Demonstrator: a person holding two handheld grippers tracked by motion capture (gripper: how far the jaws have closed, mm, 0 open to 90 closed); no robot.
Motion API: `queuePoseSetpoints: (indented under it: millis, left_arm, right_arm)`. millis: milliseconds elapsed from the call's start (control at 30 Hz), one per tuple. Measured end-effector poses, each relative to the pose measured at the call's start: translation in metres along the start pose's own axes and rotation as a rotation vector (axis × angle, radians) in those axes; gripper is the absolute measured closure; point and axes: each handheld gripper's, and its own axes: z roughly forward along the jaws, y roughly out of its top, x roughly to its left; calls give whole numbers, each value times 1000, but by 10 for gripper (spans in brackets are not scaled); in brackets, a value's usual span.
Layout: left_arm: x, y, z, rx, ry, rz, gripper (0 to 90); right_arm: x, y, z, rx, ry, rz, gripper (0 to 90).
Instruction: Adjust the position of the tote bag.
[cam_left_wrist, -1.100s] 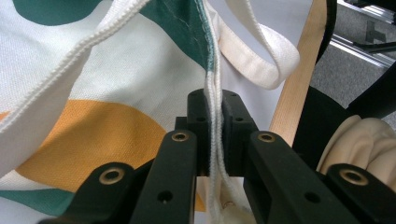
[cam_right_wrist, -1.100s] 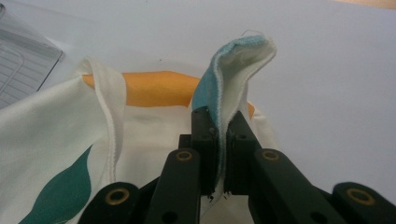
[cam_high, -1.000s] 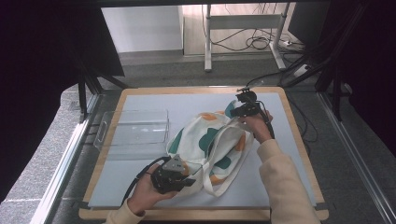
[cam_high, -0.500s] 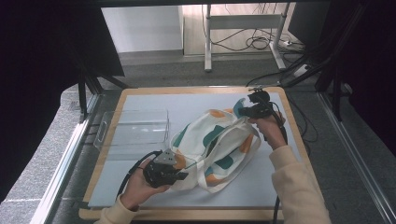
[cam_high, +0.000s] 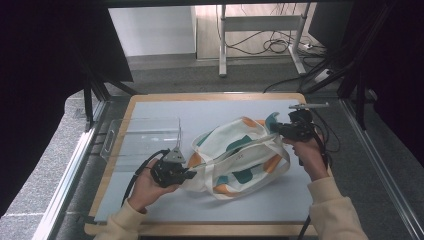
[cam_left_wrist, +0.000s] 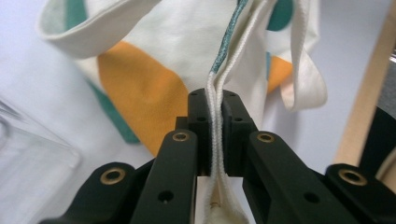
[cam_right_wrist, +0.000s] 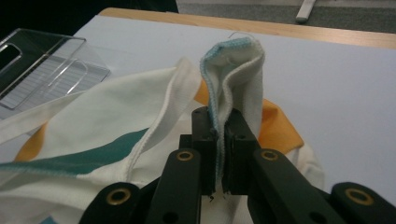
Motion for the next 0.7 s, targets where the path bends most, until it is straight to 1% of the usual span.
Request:
queuePoseSetpoints:
  millis: [67,100,200,233,300,367,533,633,700]
  left_arm:
    - [5,6,0,11,15,12,850]
    - [7,8,0,6,18,4,851]
    - [14,15,0,11,30,5,851]
    - [14,15,0,11,30,5,850]
    - [18,21,2,11,42,3,851]
    - [20,23,7,12,44,-3,851]
    - [24,26,19,17,45,-8,850]
    - [25,24,22,15,39,-15,848]
    - [26,23,22,15,37,-12,845]
  right_arm:
    - [-2,-8,-7,-19,10,12,846]
    - [-2,-12,-10,-24,12,18,847]
    - [-4,-24,-17,-32,10,29,846]
    - [-5,-28,-19,-32,8,32,846]
    - [-5,-36,-22,-37,1,39,845]
    - [-6,-42,-23,-47,-5,52,844]
    - [-10,-57,-23,-36,-26,70,842]
    - [-12,-63,-21,-34,-33,80,839]
    - [-12,-66,-20,-41,-41,75,836]
